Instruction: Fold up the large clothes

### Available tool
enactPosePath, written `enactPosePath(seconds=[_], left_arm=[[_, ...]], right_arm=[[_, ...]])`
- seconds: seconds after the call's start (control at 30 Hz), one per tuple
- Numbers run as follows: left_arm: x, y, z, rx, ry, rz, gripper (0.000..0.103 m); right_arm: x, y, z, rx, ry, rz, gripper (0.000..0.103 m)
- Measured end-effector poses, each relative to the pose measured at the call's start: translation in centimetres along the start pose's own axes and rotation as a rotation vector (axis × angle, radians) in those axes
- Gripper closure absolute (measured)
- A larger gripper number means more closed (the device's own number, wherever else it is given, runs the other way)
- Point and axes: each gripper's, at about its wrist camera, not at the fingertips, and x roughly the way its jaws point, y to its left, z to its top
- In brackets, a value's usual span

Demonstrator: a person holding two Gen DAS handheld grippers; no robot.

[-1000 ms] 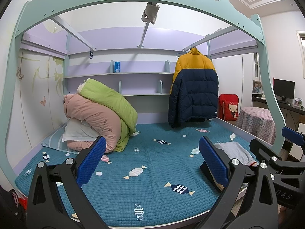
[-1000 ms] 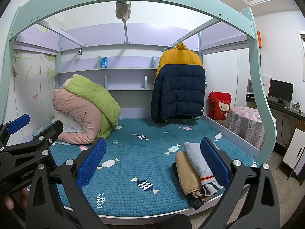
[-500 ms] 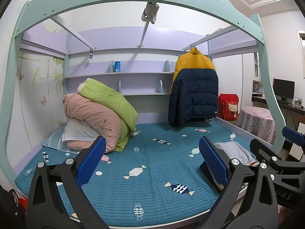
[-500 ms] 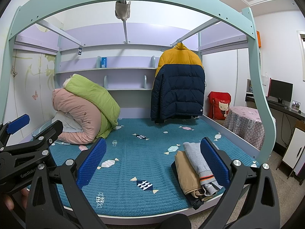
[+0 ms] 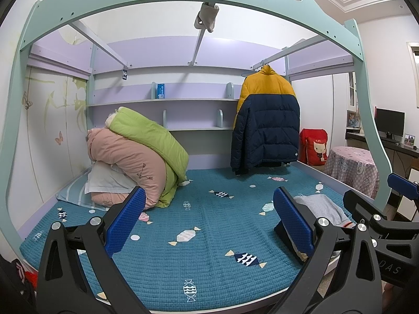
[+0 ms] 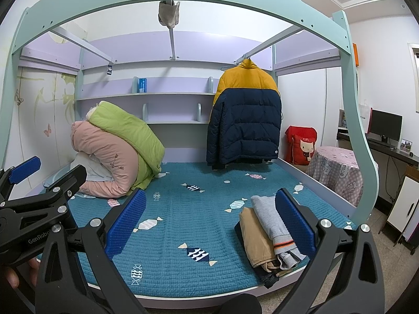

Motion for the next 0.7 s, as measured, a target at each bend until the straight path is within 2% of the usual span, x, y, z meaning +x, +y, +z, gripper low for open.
enactPosePath(seconds=[0.37,0.57,0.7], left_arm=[[1.5,0.9,0.0,-0.019,0.03,-0.012,0.005],[4.9,3.0,-1.4,-0.048,0.092,0.006,0.005],[8.6,6.1,-3.5,-0.1,0.178,0.037,0.005]], right_arm=[[0.9,-1.0,-0.3,-0.015,0.026,-0.006,0.007],[5.2,0.2,-0.9,-0.037,0.096,0.026,0.007],[9.0,2.3,-1.8,-0.056,0.176,0.075,0.007]])
